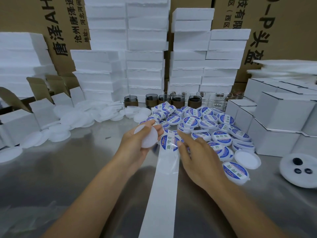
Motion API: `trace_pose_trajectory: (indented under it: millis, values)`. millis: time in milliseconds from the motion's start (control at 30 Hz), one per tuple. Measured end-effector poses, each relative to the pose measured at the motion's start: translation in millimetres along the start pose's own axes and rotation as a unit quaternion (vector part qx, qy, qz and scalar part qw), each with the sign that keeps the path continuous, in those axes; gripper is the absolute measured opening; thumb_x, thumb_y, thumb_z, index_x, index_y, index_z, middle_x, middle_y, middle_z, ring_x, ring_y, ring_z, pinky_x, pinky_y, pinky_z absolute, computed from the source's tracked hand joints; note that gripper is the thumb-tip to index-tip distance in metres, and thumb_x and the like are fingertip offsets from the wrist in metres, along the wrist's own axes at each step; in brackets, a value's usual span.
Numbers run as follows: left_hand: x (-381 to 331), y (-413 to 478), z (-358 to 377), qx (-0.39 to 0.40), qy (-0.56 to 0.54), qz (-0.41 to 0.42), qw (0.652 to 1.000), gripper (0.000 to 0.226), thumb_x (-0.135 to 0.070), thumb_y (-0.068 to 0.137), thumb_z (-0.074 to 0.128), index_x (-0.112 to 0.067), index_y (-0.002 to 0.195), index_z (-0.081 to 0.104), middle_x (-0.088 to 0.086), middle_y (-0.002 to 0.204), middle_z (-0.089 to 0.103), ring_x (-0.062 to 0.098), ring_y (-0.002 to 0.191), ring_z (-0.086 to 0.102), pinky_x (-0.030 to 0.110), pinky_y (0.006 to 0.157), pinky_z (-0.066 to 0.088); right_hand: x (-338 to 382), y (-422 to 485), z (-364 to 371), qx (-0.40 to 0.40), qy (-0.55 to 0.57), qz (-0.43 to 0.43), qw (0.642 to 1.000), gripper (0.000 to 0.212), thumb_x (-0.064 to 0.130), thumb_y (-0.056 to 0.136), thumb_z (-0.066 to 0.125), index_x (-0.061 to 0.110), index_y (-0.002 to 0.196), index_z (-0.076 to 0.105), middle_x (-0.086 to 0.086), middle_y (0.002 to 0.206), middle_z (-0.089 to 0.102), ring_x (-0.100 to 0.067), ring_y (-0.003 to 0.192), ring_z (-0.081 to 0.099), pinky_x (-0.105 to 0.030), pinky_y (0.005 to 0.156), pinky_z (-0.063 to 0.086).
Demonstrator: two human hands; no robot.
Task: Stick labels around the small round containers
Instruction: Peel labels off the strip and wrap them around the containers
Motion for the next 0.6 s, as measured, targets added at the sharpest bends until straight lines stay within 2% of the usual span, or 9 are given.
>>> trace_pose_trajectory:
  millis: [67, 133, 233, 333, 400, 467, 500, 600]
  values:
    - [2.0, 0.7, -2.2, -0.006, 0.005, -0.006, 1.000, 0.013, -0.003, 0.092, 0.050, -0.005, 0.097, 0.061, 0.011, 0.082, 0.072, 0.020, 0.071, 0.071, 0.028, 0.067, 0.059, 1.4, 0.4, 0.2, -0.005, 0.051, -0.009, 0.999, 0.033, 0.039, 0.096, 0.036, 0.035, 0.122, 0.056, 0.005, 0.102, 0.063, -0.016, 0.106, 0.051, -0.036, 0.082, 0.046]
    - [2.6, 1.8, -5.1, -0.026, 0.025, -0.002, 0.999, 0.013, 0.000, 0.091, 0.051, -0.006, 0.093, 0.062, 0.008, 0.078, 0.070, 0.019, 0.066, 0.070, 0.031, 0.064, 0.058, 1.4, 1.0, -0.3, -0.028, 0.112, 0.007, 0.993, 0.024, 0.034, 0.094, 0.046, 0.029, 0.107, 0.066, 0.007, 0.099, 0.068, -0.010, 0.099, 0.056, -0.032, 0.083, 0.047]
    - [3.8, 3.9, -9.2, -0.064, 0.093, 0.010, 0.994, 0.013, 0.000, 0.090, 0.054, -0.009, 0.086, 0.063, 0.007, 0.076, 0.064, 0.016, 0.059, 0.065, 0.030, 0.062, 0.056, -0.4, 3.4, -4.2, -0.075, 0.250, 0.061, 0.964, 0.013, 0.024, 0.089, 0.059, 0.024, 0.093, 0.071, 0.021, 0.082, 0.067, 0.006, 0.082, 0.060, -0.003, 0.070, 0.041]
    - [10.7, 2.5, -8.8, -0.040, 0.153, -0.016, 0.987, 0.007, -0.011, 0.088, 0.062, -0.004, 0.087, 0.064, 0.012, 0.077, 0.063, 0.017, 0.057, 0.062, 0.028, 0.055, 0.055, -1.2, 4.4, -5.0, -0.080, 0.365, 0.102, 0.922, 0.009, 0.017, 0.085, 0.065, 0.023, 0.089, 0.071, 0.016, 0.082, 0.069, 0.011, 0.076, 0.062, -0.003, 0.063, 0.043]
    - [16.5, 0.4, -5.8, 0.016, 0.181, -0.053, 0.982, 0.023, -0.021, 0.087, 0.064, 0.001, 0.091, 0.066, 0.016, 0.083, 0.066, 0.022, 0.065, 0.063, 0.034, 0.060, 0.057, -1.3, 4.1, -5.1, -0.077, 0.404, 0.117, 0.904, 0.011, 0.013, 0.083, 0.067, 0.022, 0.090, 0.071, 0.010, 0.083, 0.071, 0.007, 0.075, 0.064, -0.005, 0.060, 0.045]
    - [18.3, -3.0, -2.5, 0.057, 0.195, -0.069, 0.977, 0.017, -0.019, 0.087, 0.063, -0.003, 0.085, 0.071, 0.016, 0.085, 0.071, 0.025, 0.070, 0.067, 0.038, 0.066, 0.059, 0.1, 3.2, -4.9, -0.078, 0.379, 0.114, 0.915, 0.013, 0.014, 0.083, 0.068, 0.022, 0.093, 0.069, 0.013, 0.083, 0.069, 0.008, 0.074, 0.062, -0.003, 0.059, 0.041]
    - [18.3, -3.2, -2.6, 0.057, 0.202, -0.067, 0.976, 0.013, -0.015, 0.087, 0.063, -0.008, 0.080, 0.072, 0.014, 0.082, 0.072, 0.023, 0.069, 0.068, 0.036, 0.065, 0.060, 0.5, 2.2, -4.9, -0.084, 0.338, 0.104, 0.932, 0.015, 0.016, 0.083, 0.068, 0.023, 0.096, 0.067, 0.016, 0.085, 0.067, 0.008, 0.078, 0.061, -0.002, 0.061, 0.040]
    - [17.6, -1.9, -3.5, 0.043, 0.225, -0.053, 0.972, 0.014, -0.011, 0.086, 0.065, -0.015, 0.074, 0.069, 0.010, 0.077, 0.071, 0.021, 0.066, 0.067, 0.033, 0.065, 0.059, 2.6, -0.2, -5.4, -0.111, 0.134, 0.035, 0.984, 0.030, 0.025, 0.084, 0.066, 0.026, 0.114, 0.061, 0.012, 0.104, 0.053, -0.002, 0.098, 0.049, -0.012, 0.076, 0.036]
Point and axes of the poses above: each hand's wrist, its own y-axis towards the middle knuckle, its own z-axis out of the palm, x = y × z, the point moved 3 cm from there along y, towards the middle knuckle
